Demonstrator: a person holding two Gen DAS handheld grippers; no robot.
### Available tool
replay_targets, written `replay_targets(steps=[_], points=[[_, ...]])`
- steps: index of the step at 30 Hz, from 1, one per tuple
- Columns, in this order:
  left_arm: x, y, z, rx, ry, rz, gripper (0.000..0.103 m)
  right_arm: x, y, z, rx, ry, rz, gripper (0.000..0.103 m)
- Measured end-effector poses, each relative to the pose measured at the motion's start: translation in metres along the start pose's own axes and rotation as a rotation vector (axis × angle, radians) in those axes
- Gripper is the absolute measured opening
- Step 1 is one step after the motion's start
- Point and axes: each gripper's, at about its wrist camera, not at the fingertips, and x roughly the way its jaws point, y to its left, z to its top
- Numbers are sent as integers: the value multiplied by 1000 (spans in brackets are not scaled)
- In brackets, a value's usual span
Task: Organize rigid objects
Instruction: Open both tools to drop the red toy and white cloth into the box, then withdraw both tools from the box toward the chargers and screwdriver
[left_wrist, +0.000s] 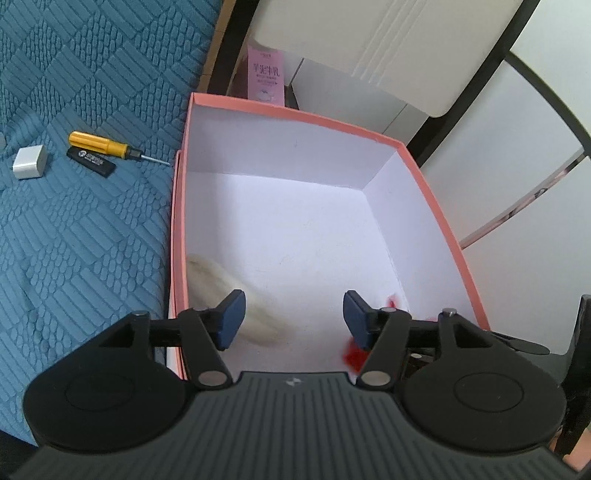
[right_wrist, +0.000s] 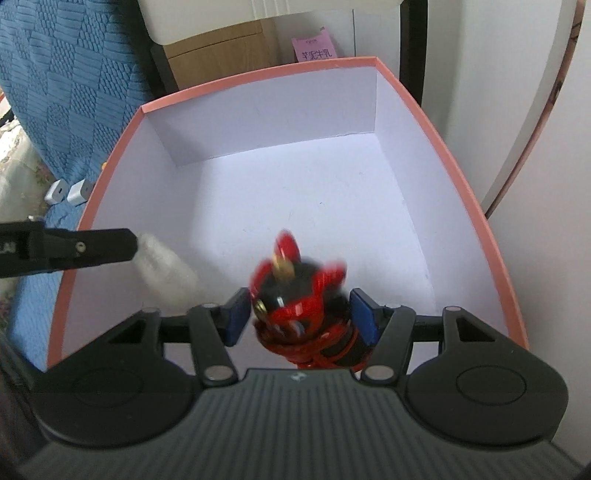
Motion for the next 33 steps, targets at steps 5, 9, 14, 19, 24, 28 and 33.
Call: replay_targets(steps=[5,9,14,19,24,28,33], points=[[-19,-1,0,6,-34,4,65,-13,2,2,-8,-28,-3,66],[-41,-1,-2,13,-70,3,65,-31,10,0,-18,-57,-1,66],[-71,3,-8,22,-112,6,65,-57,22,-4,-20,-100,14,66],[-107,11,-14,23,-156,7,65,-85,36,-12,-28,-149,34,66],[-141,23,-21,26,-202,13,65,-115,57,-19,-43,-202,51,66],[-167,32,-29,26,-235,22,65,-136,75,-25,-57,-238,68,66],[-199,45,-40,21,-274,31,65,-154,98,-34,-78,-269,83,66]])
